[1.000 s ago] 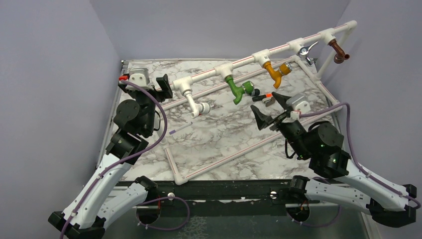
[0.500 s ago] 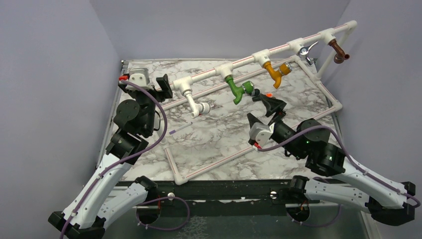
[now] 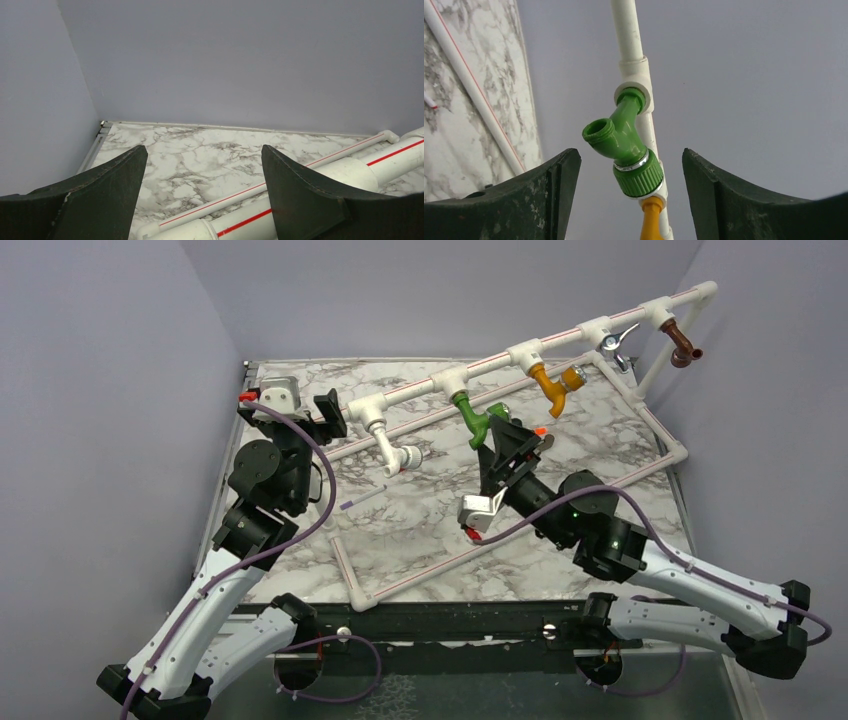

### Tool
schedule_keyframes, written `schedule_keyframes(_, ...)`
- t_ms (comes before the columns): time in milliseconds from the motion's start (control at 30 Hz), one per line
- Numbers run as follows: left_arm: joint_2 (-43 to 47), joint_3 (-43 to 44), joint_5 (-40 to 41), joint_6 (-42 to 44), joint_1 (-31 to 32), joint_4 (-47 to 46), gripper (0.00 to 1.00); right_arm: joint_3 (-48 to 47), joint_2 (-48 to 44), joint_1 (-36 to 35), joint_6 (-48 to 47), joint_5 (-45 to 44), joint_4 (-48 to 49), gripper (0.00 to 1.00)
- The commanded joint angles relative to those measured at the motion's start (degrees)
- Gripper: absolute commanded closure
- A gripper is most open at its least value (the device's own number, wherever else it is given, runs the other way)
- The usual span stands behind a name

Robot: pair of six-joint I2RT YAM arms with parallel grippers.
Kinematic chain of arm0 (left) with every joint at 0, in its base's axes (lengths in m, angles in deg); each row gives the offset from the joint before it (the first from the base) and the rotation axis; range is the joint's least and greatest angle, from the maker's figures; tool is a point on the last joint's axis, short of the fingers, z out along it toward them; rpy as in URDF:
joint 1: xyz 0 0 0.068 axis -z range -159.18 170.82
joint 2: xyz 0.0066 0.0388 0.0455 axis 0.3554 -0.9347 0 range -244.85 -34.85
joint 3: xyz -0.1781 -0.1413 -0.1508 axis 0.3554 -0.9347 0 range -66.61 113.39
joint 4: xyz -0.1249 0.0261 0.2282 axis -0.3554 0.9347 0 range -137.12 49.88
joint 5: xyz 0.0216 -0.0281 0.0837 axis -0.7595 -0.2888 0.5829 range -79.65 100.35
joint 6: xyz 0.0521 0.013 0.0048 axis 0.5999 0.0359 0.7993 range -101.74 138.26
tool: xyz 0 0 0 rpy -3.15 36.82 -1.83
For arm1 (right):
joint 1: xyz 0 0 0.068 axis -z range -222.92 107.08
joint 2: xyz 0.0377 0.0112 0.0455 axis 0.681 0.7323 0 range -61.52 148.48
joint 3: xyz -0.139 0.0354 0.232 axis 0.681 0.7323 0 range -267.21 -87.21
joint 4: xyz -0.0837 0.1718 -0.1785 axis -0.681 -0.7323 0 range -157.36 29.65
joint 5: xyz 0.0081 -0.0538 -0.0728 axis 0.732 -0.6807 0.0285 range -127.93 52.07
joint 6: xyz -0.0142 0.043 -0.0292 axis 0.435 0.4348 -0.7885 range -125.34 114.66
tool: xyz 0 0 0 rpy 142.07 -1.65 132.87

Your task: Install the water faucets

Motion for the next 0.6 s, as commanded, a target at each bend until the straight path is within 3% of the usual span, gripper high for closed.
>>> schedule_keyframes(0,-1.6,-1.0,-2.4,0.0,0.5,4.9,0.15,3.1,1.8,0.0,-14.9,-4.1,12.1,0.22)
schedule_keyframes(100,-1.7,-1.0,-2.6,0.0,0.5,4.9,0.15,4.9,3.5,0.0,-17.5,-6.1,17.3,0.24)
schedule_keyframes(567,-1.9,-1.0,-2.7,0.0,0.5,4.9,0.15,3.9,8.3,0.0,-14.6,-11.6,19.0,0.35)
